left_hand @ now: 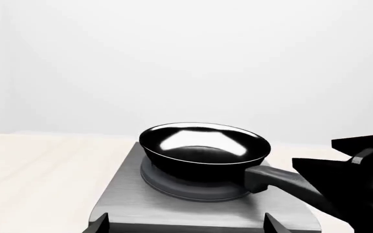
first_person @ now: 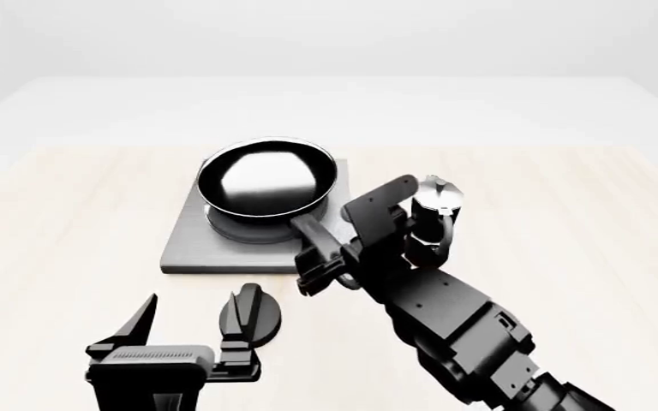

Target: Put the frying pan on the stove.

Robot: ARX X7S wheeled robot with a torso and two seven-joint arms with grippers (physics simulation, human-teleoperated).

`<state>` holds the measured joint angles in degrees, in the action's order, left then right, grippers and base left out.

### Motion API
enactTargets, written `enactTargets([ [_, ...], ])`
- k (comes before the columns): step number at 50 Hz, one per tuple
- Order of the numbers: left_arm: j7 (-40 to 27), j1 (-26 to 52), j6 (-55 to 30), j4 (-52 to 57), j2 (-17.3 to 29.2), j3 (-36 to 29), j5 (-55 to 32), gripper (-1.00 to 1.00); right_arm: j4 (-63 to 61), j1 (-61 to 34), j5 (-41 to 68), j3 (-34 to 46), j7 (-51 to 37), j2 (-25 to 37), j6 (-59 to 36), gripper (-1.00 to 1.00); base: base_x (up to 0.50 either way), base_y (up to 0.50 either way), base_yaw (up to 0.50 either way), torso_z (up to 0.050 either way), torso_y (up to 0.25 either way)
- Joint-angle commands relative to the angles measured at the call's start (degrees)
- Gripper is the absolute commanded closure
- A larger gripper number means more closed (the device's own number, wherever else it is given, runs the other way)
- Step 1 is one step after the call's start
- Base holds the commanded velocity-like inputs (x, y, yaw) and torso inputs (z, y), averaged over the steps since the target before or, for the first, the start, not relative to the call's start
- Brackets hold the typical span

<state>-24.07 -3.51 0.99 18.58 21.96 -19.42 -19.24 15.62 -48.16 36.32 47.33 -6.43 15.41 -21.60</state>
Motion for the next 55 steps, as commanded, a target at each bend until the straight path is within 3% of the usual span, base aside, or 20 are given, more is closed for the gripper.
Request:
enactTargets([
  [1,-0.2,0.1,0.1,0.0,0.1,0.0,-0.1,-1.00,-6.6,1.9,1.3,-1.4,-1.9,2.2,0.4,-1.00,0.00,0.00,0.00,0.000,0.000],
  [21,-0.9,-0.4,0.0,1.4,0.9,0.4,-0.2,-1.00,-29.2,10.1,3.7,-5.2,-11.1,11.1,1.7,-1.00,0.00,0.00,0.00,0.000,0.000],
  [31,-1.5,-1.0,-0.1,3.2,1.5,0.4,0.4,-1.00,-35.2,15.3,-2.2,-6.4,-19.8,13.0,4.9,-1.00,0.00,0.00,0.00,0.000,0.000],
  [55,-3.3,-3.9,-0.1,10.2,3.5,0.0,2.8,-1.00,-46.4,24.5,-4.4,-8.4,-24.6,17.6,11.5,-1.00,0.00,0.00,0.00,0.000,0.000],
])
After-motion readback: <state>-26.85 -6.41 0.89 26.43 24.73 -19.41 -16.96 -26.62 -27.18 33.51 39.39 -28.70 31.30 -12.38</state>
